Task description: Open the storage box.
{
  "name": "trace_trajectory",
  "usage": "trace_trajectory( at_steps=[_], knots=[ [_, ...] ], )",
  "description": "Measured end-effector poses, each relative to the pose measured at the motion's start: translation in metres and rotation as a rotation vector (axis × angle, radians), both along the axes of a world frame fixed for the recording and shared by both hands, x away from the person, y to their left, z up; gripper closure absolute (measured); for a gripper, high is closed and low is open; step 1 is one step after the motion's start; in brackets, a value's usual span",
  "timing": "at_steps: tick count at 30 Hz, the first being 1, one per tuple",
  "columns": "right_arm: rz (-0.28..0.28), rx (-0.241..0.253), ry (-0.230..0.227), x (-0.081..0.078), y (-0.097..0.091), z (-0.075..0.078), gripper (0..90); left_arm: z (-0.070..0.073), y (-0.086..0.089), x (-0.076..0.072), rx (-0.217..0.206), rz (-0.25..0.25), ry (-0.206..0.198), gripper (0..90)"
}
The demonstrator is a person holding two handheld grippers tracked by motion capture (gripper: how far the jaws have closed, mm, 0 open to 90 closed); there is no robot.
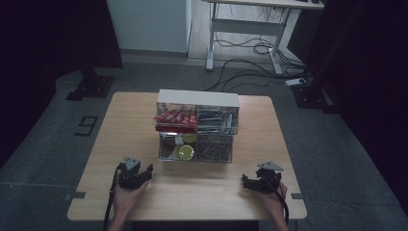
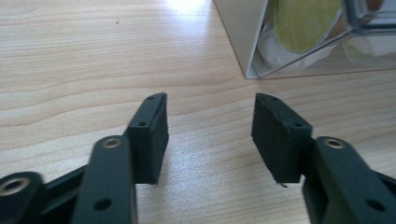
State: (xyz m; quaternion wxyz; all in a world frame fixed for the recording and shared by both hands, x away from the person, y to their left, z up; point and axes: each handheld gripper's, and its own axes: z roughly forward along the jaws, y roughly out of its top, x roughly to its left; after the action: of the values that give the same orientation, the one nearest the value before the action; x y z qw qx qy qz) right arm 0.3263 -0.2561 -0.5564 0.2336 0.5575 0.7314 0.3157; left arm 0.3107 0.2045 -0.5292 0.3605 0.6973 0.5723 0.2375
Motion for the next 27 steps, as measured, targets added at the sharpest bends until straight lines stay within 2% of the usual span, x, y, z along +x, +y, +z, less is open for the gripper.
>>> trace_trajectory(
  at_steps=[9, 15, 18, 22, 27],
  knots=[
    [0.000, 0.000, 0.000, 0.000, 0.000, 0.000, 2.6, 0.003, 0.005, -0.002, -0.034, -0.040, 0.014, 66.6],
    [0.001, 0.000, -0.001, 0.000, 0.000, 0.000, 2.7, 0.009, 0.009, -0.005, -0.087, -0.078, 0.008, 80.3],
    [0.001, 0.000, -0.001, 0.000, 0.000, 0.000, 2.9, 0.012, 0.012, -0.006, -0.127, -0.084, 0.012, 84.5],
    [-0.001, 0.001, -0.001, 0.000, 0.000, 0.000, 3.1, 0.015, 0.013, -0.007, -0.142, -0.098, 0.014, 89.4],
    [-0.004, 0.001, -0.003, 0.000, 0.000, 0.000, 3.5, 0.019, 0.013, -0.009, -0.162, -0.117, 0.010, 90.0]
  ],
)
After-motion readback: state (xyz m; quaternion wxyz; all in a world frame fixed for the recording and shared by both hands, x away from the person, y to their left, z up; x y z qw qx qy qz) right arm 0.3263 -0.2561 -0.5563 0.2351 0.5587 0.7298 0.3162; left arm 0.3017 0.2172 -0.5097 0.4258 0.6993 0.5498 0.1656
